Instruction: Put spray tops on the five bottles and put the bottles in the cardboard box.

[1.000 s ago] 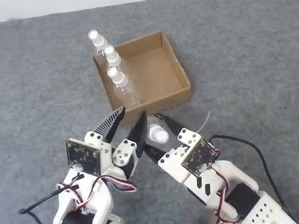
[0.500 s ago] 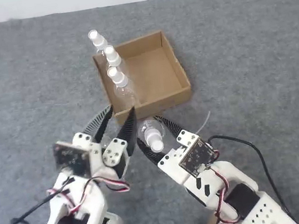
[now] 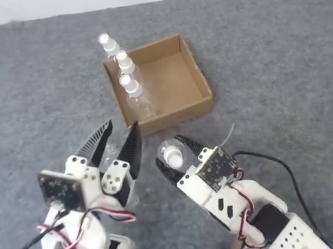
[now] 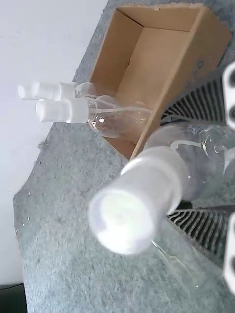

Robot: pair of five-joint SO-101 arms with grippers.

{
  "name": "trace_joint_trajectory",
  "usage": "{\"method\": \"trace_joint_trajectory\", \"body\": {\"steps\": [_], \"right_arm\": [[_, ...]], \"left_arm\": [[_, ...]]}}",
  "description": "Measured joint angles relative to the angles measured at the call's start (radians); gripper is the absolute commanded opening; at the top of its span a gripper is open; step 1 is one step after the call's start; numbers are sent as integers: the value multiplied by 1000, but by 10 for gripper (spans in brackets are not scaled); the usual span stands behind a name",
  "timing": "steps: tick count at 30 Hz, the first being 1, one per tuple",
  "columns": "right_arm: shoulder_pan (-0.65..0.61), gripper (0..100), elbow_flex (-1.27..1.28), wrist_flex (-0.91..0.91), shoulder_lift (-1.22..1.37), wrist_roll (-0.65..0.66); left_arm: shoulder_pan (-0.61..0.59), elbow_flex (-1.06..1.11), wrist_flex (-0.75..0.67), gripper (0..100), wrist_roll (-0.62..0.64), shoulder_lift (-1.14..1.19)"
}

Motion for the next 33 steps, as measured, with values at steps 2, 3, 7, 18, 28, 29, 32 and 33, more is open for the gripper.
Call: {"method": "trace_joint_trajectory", "body": {"steps": [2,3,7,18,28,29,32,33], "right_arm": [[0,6,0,0,0,-3],[0,6,0,0,0,-3],[0,6,0,0,0,-3],[0,6,0,0,0,-3],[0,6,0,2,0,-3],[0,6,0,2,0,-3],[0,6,0,2,2,-3],[0,6,0,2,2,-3]], "left_arm": [[0,-32,29,156,0,0],[0,-46,40,156,0,-2],[11,-81,77,156,0,-2],[272,-120,195,156,-117,-2],[362,-26,195,156,-218,-5],[364,-14,190,156,-232,-5],[353,20,152,156,-258,-9],[338,28,133,156,-264,-9]]}}
